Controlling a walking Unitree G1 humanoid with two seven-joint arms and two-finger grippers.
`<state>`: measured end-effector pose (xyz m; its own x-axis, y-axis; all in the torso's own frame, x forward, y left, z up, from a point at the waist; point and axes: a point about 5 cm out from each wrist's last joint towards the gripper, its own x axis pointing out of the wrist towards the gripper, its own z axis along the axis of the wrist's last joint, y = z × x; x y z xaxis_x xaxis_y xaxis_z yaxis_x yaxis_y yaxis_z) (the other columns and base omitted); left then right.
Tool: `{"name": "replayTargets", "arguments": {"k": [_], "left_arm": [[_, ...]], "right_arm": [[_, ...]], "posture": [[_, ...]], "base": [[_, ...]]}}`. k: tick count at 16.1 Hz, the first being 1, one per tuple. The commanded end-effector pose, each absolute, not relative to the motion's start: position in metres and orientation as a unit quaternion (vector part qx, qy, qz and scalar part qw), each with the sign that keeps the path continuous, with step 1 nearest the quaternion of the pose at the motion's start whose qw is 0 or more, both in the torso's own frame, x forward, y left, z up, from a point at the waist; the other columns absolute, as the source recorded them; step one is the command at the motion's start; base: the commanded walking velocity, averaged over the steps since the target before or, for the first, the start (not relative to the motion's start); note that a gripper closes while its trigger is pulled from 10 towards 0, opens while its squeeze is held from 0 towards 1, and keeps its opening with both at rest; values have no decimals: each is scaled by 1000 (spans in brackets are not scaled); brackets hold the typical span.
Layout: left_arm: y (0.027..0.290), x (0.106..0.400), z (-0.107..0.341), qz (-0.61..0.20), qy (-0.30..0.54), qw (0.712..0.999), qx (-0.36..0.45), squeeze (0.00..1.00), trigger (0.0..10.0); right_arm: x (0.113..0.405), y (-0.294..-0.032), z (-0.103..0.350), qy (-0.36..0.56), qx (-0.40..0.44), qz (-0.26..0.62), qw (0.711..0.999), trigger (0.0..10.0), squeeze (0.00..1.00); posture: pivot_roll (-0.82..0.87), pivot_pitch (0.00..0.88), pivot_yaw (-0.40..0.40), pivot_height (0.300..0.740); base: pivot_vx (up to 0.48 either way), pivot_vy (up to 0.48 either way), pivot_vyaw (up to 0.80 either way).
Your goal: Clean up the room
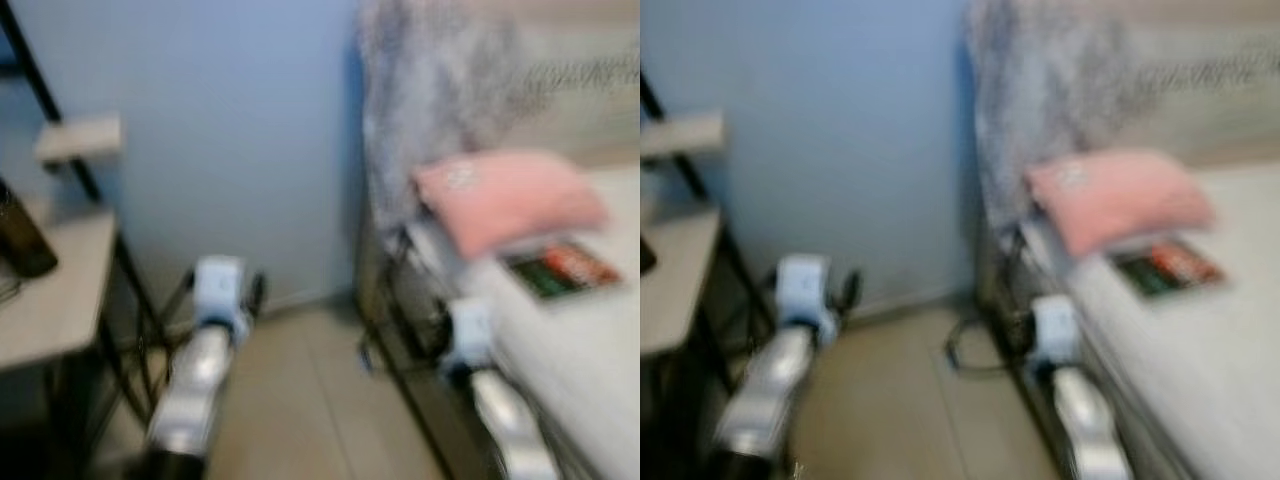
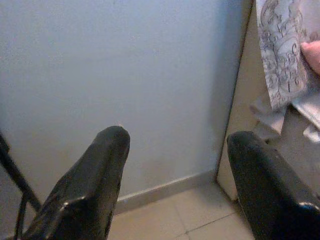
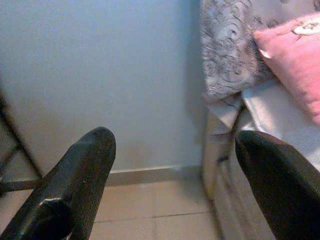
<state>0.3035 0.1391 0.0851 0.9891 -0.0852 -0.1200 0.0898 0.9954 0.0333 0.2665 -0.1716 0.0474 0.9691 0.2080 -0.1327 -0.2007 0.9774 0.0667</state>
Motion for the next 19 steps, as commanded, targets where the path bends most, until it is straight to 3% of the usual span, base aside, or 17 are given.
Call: {"name": "replayTargets", "arguments": {"k": [1, 4, 9, 12, 16, 19], "left_arm": [[155, 305, 85, -24, 63, 997, 28, 0, 10000], [154, 306, 86, -25, 63, 997, 26, 0, 10000], [154, 310, 87, -21, 59, 997, 36, 0, 10000], [151, 306, 87, -46, 54, 997, 22, 0, 10000], [124, 279, 94, -130, 33, 991, 25, 0, 10000], [129, 274, 104, -137, 38, 989, 34, 0, 10000]], "right_arm": [[271, -165, 52, 61, 44, 102, 992, 10000, 0], [273, -169, 54, 55, 40, 91, 994, 10000, 0], [271, -174, 50, 67, 37, 71, 995, 10000, 0], [264, -178, 53, 50, 31, 70, 996, 10000, 0], [241, -185, 58, 29, -5, 86, 996, 10000, 0], [231, -198, 58, 43, -15, 76, 996, 10000, 0]], "posture": [[173, 0, 42, 740], [171, 0, 43, 740], [171, 0, 37, 740], [171, 0, 32, 740], [171, 0, 27, 740], [173, 0, 25, 740]], "base": [[480, 0, 0], [480, 0, 0], [480, 0, 568], [0, 0, 0], [0, 0, 0], [0, 0, 0]]}}
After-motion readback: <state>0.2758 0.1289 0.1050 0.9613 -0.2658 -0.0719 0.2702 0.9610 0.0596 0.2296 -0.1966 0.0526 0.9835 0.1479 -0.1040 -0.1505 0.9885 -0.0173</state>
